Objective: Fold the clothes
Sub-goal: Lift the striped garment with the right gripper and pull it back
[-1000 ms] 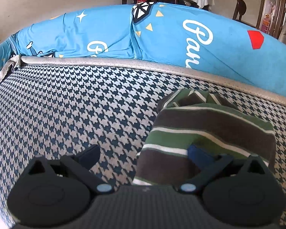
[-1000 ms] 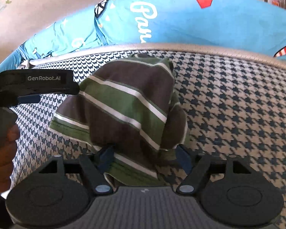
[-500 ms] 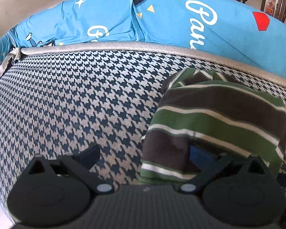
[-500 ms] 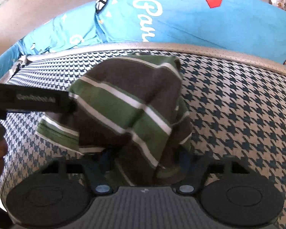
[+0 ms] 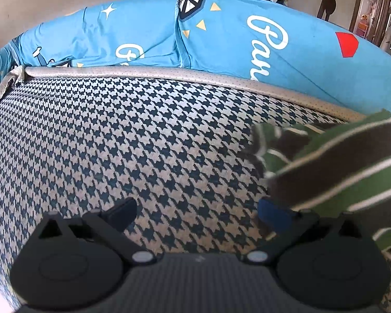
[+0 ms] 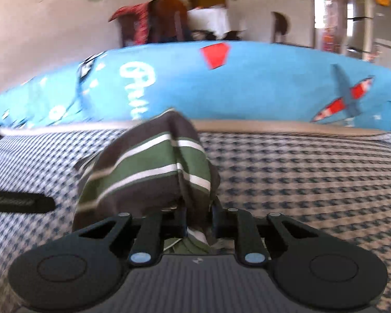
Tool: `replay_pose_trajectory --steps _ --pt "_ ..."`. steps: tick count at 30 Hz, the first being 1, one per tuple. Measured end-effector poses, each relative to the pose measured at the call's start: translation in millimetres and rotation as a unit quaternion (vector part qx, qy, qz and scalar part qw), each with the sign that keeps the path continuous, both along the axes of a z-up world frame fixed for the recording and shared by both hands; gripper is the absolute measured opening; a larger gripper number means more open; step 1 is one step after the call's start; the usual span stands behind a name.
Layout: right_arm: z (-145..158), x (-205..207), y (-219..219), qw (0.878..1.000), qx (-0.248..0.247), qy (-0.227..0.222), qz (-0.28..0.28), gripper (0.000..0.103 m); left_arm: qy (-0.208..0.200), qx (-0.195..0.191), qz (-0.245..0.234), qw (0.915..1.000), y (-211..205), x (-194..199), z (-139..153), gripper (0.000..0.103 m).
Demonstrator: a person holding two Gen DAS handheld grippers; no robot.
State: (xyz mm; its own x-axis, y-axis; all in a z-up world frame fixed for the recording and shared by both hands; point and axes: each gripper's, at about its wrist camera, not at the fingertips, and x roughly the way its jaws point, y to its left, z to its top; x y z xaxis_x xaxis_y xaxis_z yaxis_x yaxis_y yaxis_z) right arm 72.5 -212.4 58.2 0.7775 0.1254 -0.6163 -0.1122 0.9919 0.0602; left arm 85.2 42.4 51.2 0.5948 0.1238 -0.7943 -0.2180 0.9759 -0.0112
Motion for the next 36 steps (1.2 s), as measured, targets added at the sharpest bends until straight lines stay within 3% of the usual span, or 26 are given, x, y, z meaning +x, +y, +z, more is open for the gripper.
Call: replay_pose_trajectory --steps 5,9,11,13,16,23,28,34,36 --pt "3 4 -26 0.999 0.006 0.023 -0.049 0.018 0.001 0.003 -0.006 1.0000 -5 0 2 0.103" --pt "5 5 -43 0.998 0.021 0.033 -0.053 0.024 0.001 0.003 -0.013 0.9999 -10 0 3 0.103" --pt "11 1 -48 0.999 0.009 0.011 -0.052 0.030 -0.002 0.007 -0.018 0.9998 -15 -1 1 0.103" --pt "16 -3 -52 0.999 0.004 -0.013 -0.050 0.045 -0.004 0.012 -0.022 0.9997 -20 -3 0 0.103" --pt "21 -8 -57 0.999 0.018 -0.026 -0.033 0.047 -0.004 0.015 -0.030 0.9994 -27 -3 -3 0.103" --pt "10 -2 -58 0.999 0.049 -0.011 -0.009 0.052 -0.004 0.023 -0.045 0.9987 -38 -3 -8 0.103" --pt "2 11 -54 0.997 0.074 -0.009 0.002 0.062 0.003 0.019 -0.049 0.9986 -39 -3 -12 0.103" --pt "-13 27 -50 0.996 0.084 0.004 -0.012 0.061 0.005 0.020 -0.057 0.9982 -44 -3 -15 0.103" --pt "-16 29 -50 0.996 0.092 0.010 -0.013 0.052 0.003 0.019 -0.058 0.9981 -45 -3 -15 0.103"
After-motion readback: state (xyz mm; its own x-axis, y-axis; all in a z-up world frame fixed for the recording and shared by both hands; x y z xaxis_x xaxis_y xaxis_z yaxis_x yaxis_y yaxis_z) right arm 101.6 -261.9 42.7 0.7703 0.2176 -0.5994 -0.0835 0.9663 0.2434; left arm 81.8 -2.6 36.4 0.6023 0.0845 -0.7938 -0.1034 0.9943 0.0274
